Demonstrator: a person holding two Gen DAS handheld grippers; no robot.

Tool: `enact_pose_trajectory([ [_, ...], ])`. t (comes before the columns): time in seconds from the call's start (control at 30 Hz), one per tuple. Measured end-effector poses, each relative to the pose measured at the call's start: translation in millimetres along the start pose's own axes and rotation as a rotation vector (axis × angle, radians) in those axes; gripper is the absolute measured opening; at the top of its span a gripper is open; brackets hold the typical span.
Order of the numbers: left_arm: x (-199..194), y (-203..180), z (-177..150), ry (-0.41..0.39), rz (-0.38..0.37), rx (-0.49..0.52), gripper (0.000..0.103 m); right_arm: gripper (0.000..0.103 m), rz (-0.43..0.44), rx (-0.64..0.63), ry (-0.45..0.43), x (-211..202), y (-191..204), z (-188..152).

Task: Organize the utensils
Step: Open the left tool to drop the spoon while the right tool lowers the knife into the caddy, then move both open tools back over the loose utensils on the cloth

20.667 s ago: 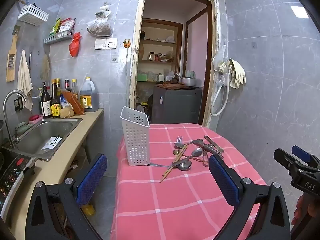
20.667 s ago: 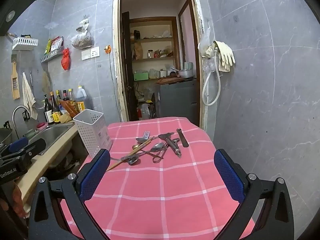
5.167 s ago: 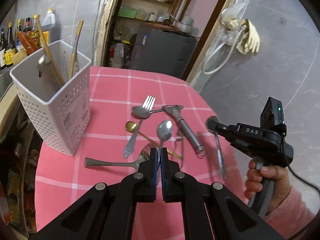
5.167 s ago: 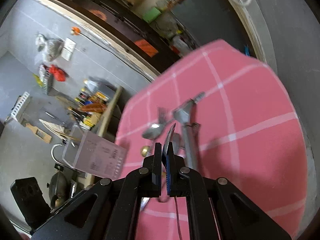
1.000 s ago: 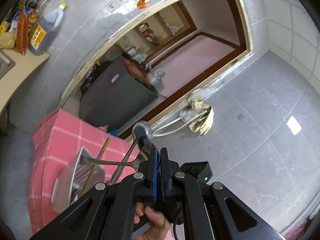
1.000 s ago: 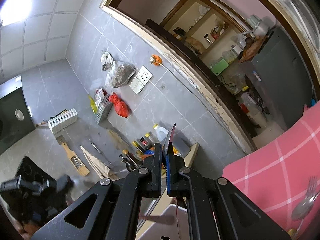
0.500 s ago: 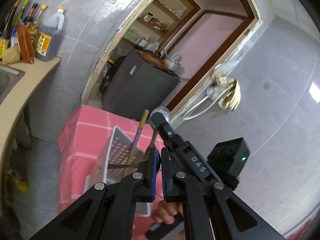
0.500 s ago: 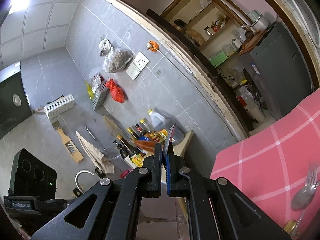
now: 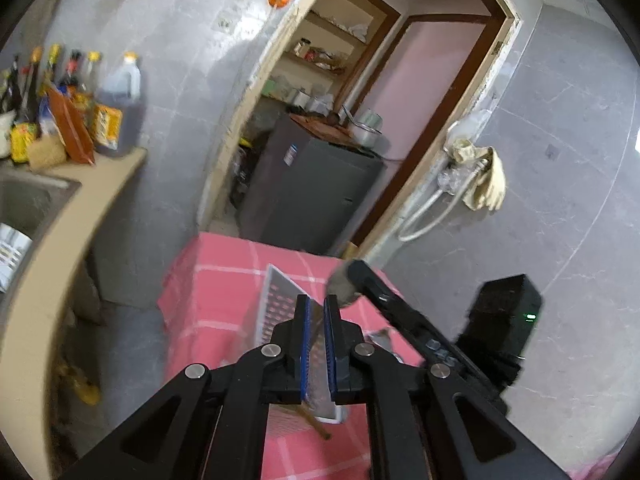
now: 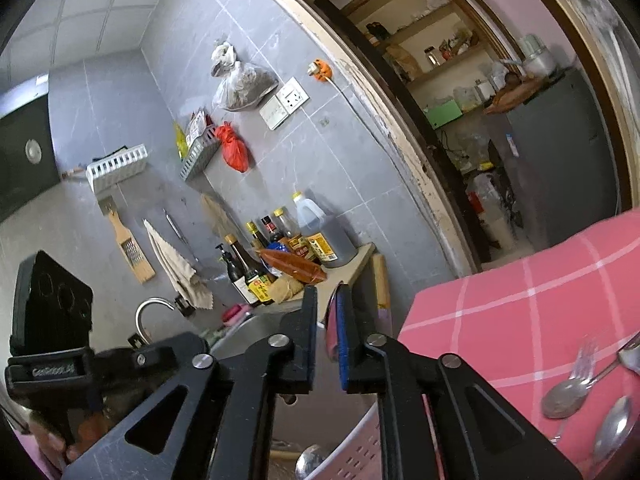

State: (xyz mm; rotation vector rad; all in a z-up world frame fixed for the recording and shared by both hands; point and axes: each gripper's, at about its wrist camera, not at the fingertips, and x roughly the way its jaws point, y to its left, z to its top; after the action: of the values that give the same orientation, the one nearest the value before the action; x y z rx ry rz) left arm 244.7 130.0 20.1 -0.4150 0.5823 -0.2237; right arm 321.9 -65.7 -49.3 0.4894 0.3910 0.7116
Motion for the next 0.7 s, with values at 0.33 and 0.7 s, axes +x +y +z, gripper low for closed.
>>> enact_pose_trajectory([
  [0.33,-26,-39,11,-0.115,0.109,0.1,0.036,0.045,-0.135,-0.156,-0.068,-68,26,46],
  [0.7,-32,-111,-4,-0.228,0.13,0.187,0.082,0.084,-0.343,-0.303,-0.175,-172,36,89],
])
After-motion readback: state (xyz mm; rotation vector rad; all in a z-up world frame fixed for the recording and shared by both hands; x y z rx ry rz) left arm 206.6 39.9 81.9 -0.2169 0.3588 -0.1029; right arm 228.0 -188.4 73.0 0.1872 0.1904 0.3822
